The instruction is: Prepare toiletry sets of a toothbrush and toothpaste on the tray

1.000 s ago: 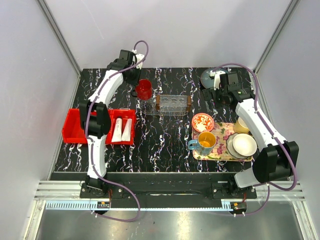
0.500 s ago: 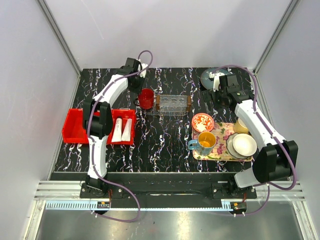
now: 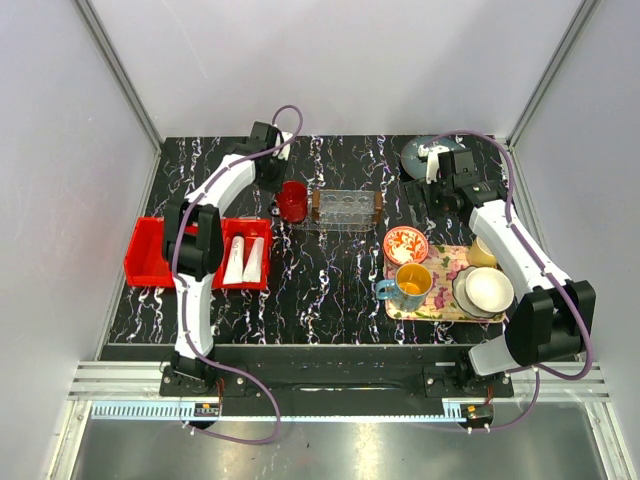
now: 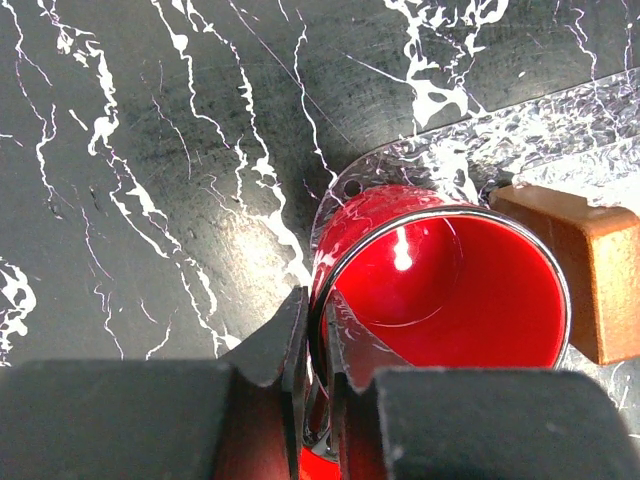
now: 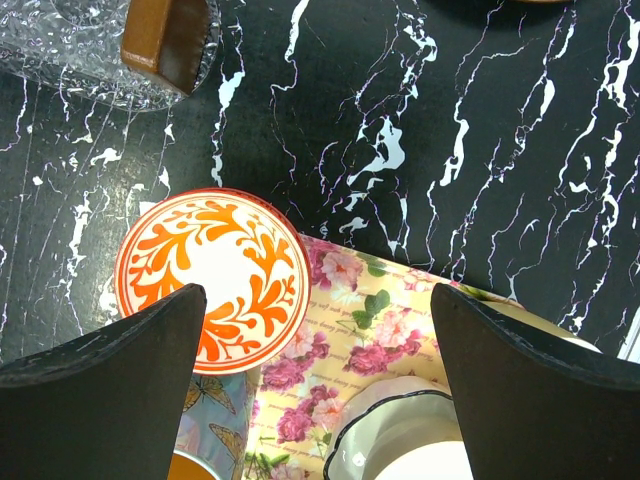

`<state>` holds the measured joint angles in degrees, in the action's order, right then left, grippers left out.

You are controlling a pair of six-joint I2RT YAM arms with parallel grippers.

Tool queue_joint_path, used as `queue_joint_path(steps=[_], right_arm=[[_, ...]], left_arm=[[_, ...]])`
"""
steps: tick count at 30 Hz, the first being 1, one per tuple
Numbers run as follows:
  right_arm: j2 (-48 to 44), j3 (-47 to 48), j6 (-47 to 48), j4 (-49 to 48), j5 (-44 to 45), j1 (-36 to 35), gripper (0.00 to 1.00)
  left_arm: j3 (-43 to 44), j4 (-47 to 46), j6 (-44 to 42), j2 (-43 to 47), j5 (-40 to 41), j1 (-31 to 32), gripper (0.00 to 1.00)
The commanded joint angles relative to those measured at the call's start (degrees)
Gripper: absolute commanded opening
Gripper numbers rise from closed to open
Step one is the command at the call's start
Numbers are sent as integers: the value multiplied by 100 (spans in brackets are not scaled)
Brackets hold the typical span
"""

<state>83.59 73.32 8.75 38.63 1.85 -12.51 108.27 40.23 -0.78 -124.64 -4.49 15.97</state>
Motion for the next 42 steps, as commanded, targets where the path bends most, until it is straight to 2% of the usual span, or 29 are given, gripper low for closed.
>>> queue_joint_path(steps=[1,38,42], right_arm=[[-176,7,-40,-189,-114,30,100],[-124,-37,-23,-216,-150,30,100],[-141,-37,-23,-216,-150,30,100]], left_arm=[[-148,-463,253,616,124,73,0],[-807,-947,165,985,414,240,0],[-851,-947,148,1003,423,249,4]])
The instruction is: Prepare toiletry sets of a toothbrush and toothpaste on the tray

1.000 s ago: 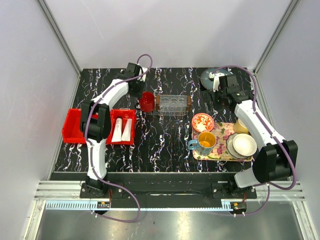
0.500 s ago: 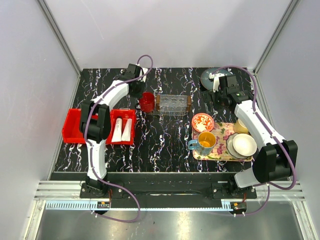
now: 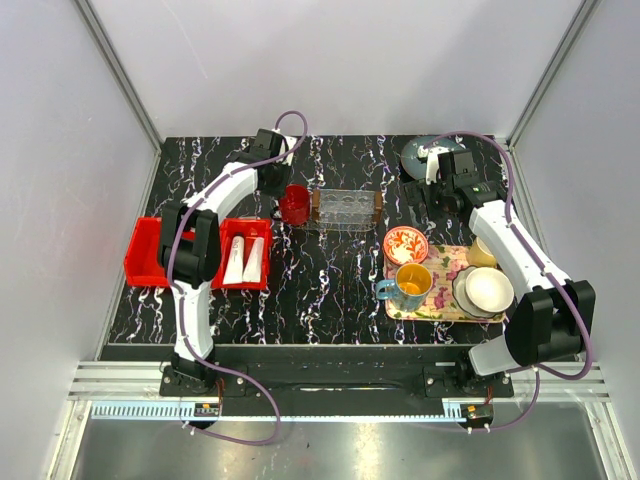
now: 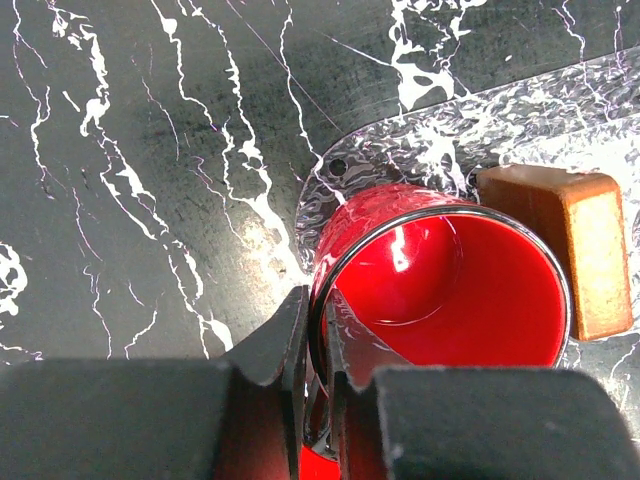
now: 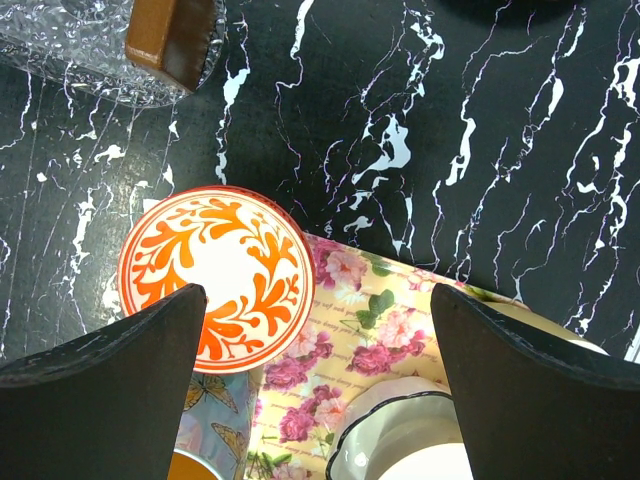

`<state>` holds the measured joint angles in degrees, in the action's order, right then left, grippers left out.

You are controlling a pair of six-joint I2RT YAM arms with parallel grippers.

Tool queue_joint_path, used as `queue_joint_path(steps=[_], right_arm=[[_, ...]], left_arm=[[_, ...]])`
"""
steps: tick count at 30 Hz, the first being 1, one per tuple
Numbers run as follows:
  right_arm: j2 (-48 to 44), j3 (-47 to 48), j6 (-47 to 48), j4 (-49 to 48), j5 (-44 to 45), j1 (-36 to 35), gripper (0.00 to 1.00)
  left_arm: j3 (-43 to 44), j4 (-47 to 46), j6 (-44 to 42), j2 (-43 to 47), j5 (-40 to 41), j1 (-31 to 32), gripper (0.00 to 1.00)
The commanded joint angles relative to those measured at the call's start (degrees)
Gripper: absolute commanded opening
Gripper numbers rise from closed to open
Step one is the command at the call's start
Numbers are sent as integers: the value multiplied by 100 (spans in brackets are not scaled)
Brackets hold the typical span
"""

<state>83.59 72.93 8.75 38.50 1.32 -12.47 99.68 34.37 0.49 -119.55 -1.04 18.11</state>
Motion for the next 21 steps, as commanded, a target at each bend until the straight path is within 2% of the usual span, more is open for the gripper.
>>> queue_joint_path(steps=[1,11,21], right_arm=[[-124,2,-23,-203,-106,25,100],[-124,-6,-32,-203,-106,25,100],[-124,-24,-23,-203,-106,25,100]], left_arm=[[-1,-361,21,494,95,35,5],[8,-361,-5,476,86,35,18],[78,-387,47,388,95,35,21]])
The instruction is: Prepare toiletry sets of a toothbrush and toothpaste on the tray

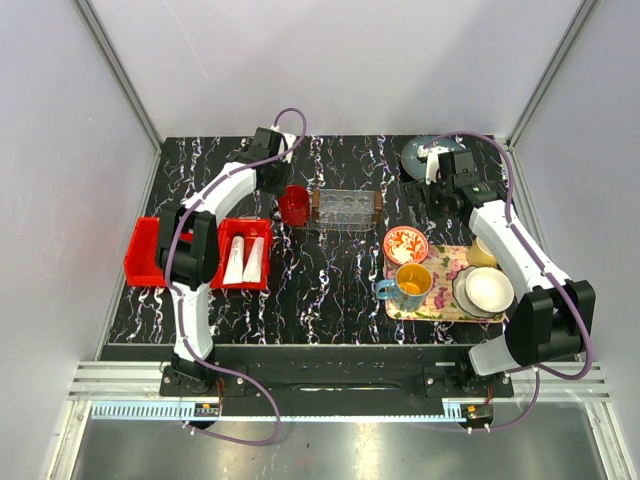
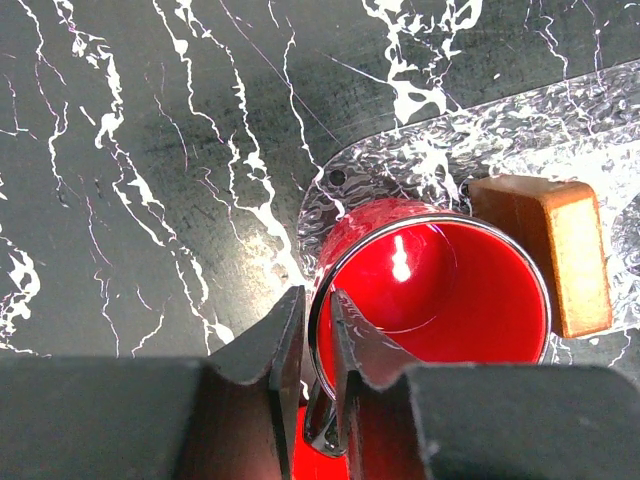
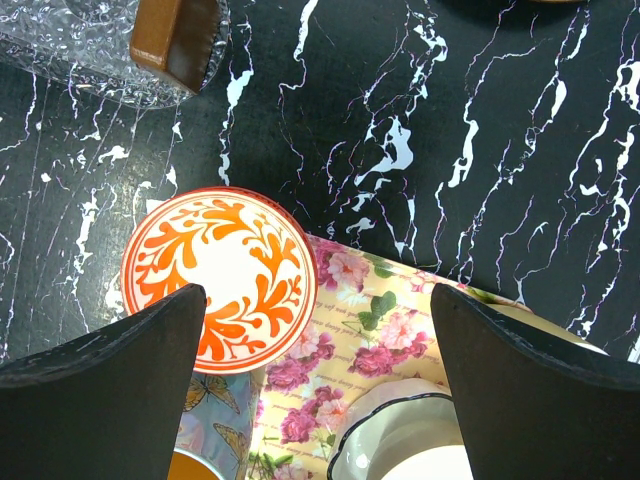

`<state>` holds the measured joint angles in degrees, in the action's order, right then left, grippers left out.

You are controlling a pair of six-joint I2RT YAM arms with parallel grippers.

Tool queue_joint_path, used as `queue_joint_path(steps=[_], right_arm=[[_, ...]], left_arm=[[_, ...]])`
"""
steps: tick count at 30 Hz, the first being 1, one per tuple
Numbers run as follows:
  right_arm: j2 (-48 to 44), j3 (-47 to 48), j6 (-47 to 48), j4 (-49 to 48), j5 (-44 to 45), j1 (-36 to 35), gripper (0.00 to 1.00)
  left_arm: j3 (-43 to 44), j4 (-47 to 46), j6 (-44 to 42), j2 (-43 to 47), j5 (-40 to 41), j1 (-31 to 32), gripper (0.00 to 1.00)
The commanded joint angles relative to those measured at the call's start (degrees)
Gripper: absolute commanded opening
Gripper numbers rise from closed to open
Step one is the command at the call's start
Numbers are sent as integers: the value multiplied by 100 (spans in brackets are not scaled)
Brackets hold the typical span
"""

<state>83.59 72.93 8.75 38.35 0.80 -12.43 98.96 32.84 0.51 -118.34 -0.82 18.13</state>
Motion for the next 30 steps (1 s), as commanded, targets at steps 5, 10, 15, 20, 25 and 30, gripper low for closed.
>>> queue_joint_path(steps=[5,10,15,20,25,30], right_arm=[[-106,-24,-23,-179,-53,21,100],[-97,-24,-14,-187,-53,21,100],[-97,-42,-14,-187,-45,21,100],[-97,-33,-14,-179,-53,21,100],[-89,-24,-14,-196,-53,21,100],[-141,-24,4,-196,-62,21,100]], left_arm=[[159,-225,45,250,73,33,25],[168,-225,28,259,73,33,31],[185,-225,10,294,73,33,41],[238,-173,-16,496,73,33,50],[247,-111,-16,856,29,24,54],[63,12,-183,1339,-190,-46,55]])
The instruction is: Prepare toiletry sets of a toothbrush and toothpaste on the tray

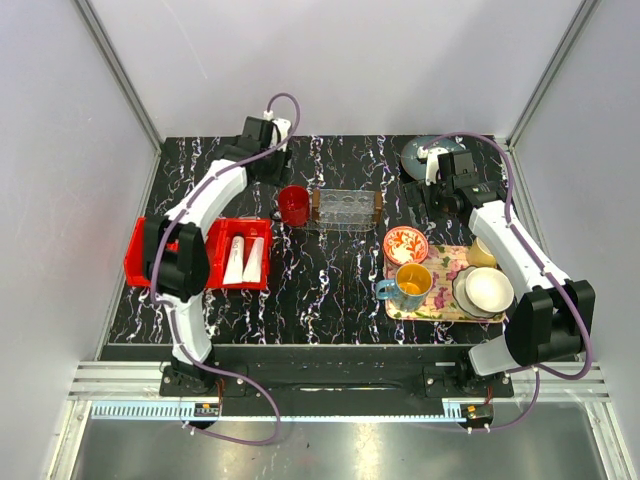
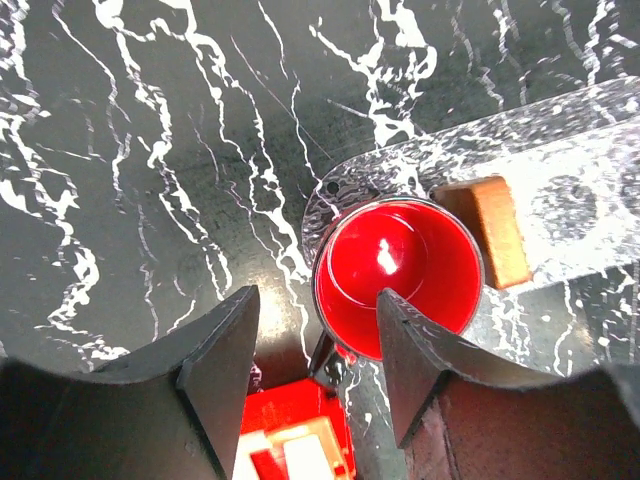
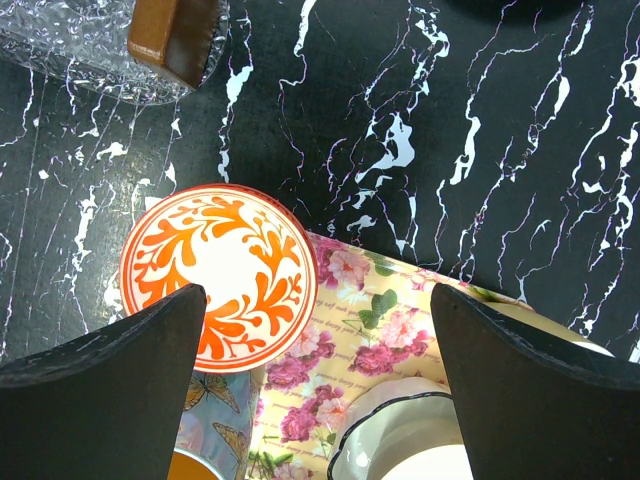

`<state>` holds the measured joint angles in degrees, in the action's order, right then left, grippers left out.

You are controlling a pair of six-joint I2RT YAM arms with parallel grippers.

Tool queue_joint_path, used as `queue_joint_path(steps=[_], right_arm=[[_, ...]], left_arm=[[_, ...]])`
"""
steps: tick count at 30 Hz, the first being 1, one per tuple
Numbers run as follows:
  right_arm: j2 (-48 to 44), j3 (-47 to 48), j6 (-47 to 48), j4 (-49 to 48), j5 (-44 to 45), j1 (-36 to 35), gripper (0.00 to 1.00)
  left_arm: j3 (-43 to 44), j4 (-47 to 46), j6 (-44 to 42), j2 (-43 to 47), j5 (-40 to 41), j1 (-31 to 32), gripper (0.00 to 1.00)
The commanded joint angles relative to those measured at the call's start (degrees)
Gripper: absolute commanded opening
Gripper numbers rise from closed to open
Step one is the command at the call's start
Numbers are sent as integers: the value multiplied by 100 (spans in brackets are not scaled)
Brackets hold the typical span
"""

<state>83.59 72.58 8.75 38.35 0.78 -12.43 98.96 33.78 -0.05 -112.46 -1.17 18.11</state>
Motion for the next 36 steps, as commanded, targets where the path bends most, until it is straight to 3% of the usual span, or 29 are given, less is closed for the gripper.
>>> queue_joint_path(steps=[1,22,36], right_arm=[[-150,20,21,-196,-60,12,100],[-633,-209,83,-442,-367,12,97],[-871,-411,56,-460,-578,-84,95]], left_arm=[[-60,-82,-135,961,-173,-70,55],[-2424,690,-803,4109,-1078,-2214,59],[-3620,929,-1384,4989,-1649,-2549,60]])
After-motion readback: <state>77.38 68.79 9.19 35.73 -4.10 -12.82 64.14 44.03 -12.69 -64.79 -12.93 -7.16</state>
